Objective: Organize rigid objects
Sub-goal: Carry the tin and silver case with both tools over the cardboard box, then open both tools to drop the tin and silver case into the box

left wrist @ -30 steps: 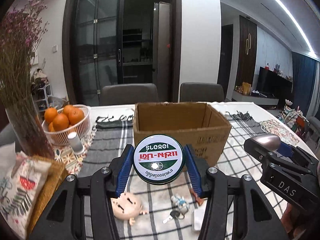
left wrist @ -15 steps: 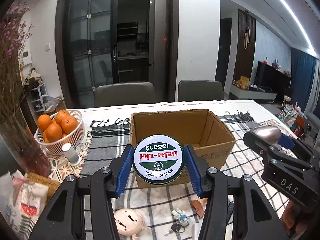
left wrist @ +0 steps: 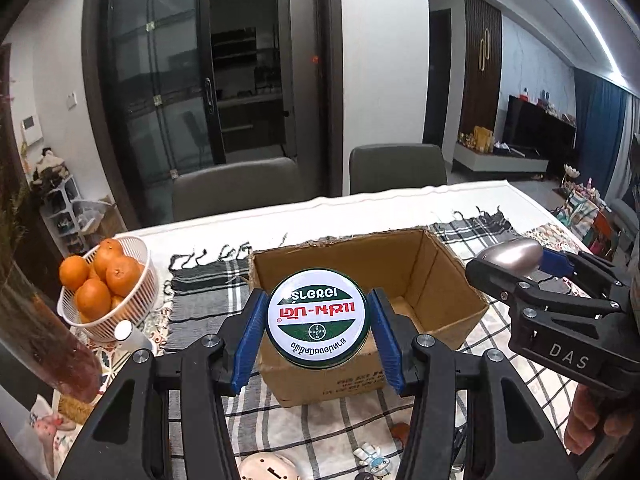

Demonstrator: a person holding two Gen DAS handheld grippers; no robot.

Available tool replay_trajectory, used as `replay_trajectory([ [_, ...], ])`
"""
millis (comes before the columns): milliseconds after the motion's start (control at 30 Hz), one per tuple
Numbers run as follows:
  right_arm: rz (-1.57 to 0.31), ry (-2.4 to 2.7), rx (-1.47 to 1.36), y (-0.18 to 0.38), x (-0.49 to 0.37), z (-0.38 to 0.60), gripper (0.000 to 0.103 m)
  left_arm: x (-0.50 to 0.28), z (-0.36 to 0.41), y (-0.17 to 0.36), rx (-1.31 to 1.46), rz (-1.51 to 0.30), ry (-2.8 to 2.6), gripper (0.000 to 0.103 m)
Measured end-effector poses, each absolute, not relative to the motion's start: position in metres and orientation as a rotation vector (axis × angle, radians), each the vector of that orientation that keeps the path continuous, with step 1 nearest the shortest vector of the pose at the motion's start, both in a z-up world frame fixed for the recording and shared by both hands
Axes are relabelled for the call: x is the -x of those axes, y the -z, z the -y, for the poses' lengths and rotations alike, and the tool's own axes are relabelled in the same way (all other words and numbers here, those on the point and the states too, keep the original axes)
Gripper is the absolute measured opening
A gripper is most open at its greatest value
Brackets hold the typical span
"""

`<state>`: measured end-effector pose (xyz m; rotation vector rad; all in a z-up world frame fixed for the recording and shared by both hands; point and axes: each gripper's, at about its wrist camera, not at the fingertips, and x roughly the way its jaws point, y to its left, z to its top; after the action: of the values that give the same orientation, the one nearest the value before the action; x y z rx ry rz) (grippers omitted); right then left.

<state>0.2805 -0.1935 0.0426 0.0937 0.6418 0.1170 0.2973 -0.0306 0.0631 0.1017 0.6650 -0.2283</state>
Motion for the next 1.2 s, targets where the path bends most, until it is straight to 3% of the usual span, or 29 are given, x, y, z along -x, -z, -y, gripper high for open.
replay_trajectory([
  [767,-1.123,-0.254,0.035,0.015,-0.395,0.178,0.066,-0.396,0.039,-0.009,-0.106,-1.075,0.276,0.051],
  [1033,-1.205,-0.26,0.054,0.031,-0.408,0.176,0.066,-0.41,0.042,0.012,-0.075,-1.183,0.276,0.051],
  [1200,-1.24,-0.26,0.075,0.041,-0.409,0.175,0.068,-0.408,0.041,0.017,-0.065,-1.185,0.256,0.059],
])
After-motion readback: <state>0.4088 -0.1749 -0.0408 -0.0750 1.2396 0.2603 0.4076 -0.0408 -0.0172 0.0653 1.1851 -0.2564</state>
